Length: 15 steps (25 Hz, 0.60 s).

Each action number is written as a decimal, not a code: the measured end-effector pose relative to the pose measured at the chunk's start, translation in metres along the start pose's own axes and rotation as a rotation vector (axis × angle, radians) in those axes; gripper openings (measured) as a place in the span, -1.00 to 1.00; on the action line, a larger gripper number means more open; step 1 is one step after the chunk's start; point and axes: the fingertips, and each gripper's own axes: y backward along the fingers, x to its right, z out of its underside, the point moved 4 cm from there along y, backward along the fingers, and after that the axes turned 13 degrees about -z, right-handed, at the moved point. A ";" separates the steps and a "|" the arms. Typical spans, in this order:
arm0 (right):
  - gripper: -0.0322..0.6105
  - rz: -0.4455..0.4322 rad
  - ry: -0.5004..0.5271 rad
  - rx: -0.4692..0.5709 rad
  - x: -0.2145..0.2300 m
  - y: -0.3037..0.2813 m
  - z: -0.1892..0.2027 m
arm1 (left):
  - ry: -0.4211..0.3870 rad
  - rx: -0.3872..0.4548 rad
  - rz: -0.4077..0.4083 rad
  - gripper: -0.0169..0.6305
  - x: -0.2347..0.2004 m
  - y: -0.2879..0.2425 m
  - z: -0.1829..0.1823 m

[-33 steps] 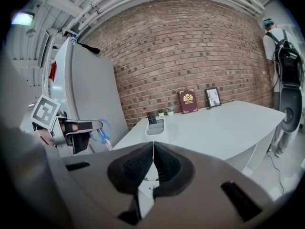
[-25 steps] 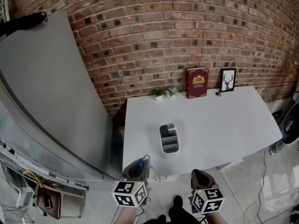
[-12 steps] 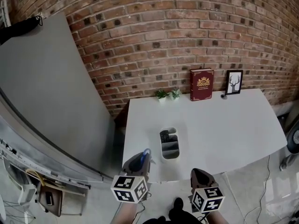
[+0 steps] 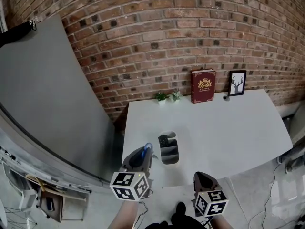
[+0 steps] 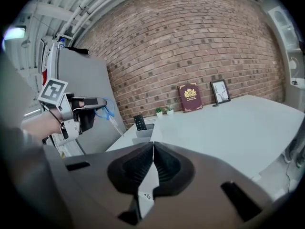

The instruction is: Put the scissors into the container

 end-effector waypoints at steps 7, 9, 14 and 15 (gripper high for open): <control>-0.89 0.005 -0.011 -0.006 0.008 0.002 0.004 | -0.015 0.015 0.019 -0.81 0.011 -0.019 -0.006; -0.89 0.008 -0.012 -0.008 0.010 0.002 0.004 | -0.017 0.012 0.018 -0.81 0.013 -0.025 -0.005; -0.89 0.015 -0.017 -0.008 0.018 0.003 0.004 | -0.025 0.000 0.012 -0.81 0.019 -0.038 0.003; -0.89 0.017 -0.017 -0.010 0.019 0.003 0.004 | -0.025 -0.004 0.013 -0.81 0.020 -0.042 0.005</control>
